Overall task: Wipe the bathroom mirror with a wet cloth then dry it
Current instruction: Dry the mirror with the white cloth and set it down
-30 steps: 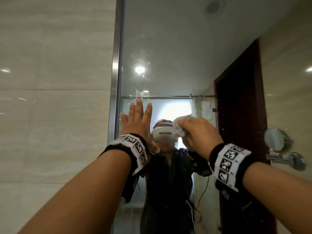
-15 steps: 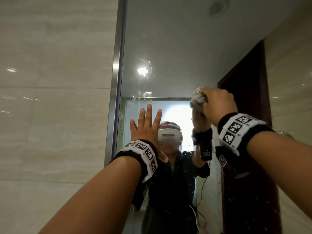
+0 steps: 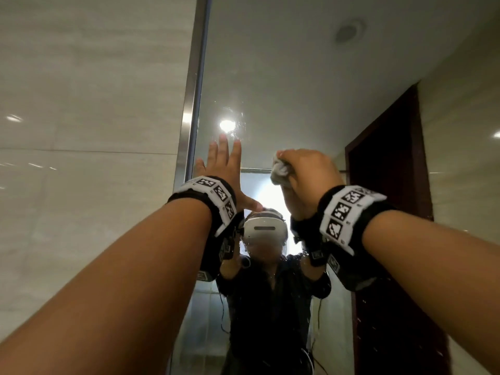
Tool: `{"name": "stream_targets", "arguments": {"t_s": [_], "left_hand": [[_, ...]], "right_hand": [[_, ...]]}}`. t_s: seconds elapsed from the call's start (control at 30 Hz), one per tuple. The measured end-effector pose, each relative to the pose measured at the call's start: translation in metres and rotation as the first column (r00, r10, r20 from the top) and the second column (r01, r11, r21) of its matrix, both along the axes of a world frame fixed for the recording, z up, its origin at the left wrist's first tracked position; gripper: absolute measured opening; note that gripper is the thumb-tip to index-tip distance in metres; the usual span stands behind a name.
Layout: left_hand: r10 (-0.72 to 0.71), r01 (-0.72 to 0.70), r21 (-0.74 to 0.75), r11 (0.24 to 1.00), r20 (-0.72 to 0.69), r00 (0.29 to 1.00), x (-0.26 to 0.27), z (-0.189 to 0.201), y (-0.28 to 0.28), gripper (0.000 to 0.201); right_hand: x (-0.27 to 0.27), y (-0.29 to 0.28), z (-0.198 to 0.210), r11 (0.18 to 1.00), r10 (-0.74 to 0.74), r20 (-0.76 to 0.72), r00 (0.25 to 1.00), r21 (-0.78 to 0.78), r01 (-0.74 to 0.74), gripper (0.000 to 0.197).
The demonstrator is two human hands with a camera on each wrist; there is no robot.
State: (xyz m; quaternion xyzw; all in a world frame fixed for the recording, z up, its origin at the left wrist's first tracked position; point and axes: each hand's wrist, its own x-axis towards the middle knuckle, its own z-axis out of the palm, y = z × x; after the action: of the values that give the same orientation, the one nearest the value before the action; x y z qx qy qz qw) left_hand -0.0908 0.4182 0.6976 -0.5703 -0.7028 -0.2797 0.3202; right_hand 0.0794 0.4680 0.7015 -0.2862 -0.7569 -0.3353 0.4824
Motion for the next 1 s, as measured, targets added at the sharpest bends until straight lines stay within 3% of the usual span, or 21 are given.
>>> {"name": "stream_targets", "arguments": {"t_s": [0.23,0.37,0.5,0.6,0.8,0.93,1.0], "left_hand": [[-0.039,0.039,0.039,0.998,0.012,0.999,-0.007,-0.001,0.008,0.148],[-0.047,0.047,0.06,0.997,0.001,0.999,-0.01,-0.003,0.011,0.148],[-0.052,0.052,0.062,0.997,0.008,0.999,-0.009,-0.002,0.009,0.147],[-0.054,0.054,0.049,0.997,0.005,0.999,-0.008,-0.004,0.007,0.147],[-0.036,0.036,0.048,0.998,-0.001,0.999,-0.009,-0.002,0.008,0.146],[-0.04,0.039,0.031,0.999,0.016,0.999,-0.01,0.001,0.008,0.148],[-0.046,0.046,0.011,0.999,0.022,0.999,-0.009,0.001,0.006,0.15]], "right_hand": [[-0.03,-0.018,0.076,0.999,-0.025,-0.11,0.994,0.02,0.027,0.031],[-0.056,-0.022,0.091,0.998,-0.023,-0.147,0.989,0.047,0.03,0.029],[-0.078,-0.024,0.081,0.998,-0.003,0.02,1.0,0.058,0.002,0.027],[-0.059,-0.023,0.078,0.998,0.005,0.118,0.993,0.059,-0.012,0.034],[-0.026,-0.015,0.091,0.999,-0.001,-0.139,0.99,0.037,0.006,0.035],[-0.058,-0.017,0.043,0.998,0.047,-0.03,0.998,0.045,-0.046,0.017],[-0.058,-0.016,0.016,0.995,0.077,0.0,0.997,0.067,-0.077,0.018]]}}
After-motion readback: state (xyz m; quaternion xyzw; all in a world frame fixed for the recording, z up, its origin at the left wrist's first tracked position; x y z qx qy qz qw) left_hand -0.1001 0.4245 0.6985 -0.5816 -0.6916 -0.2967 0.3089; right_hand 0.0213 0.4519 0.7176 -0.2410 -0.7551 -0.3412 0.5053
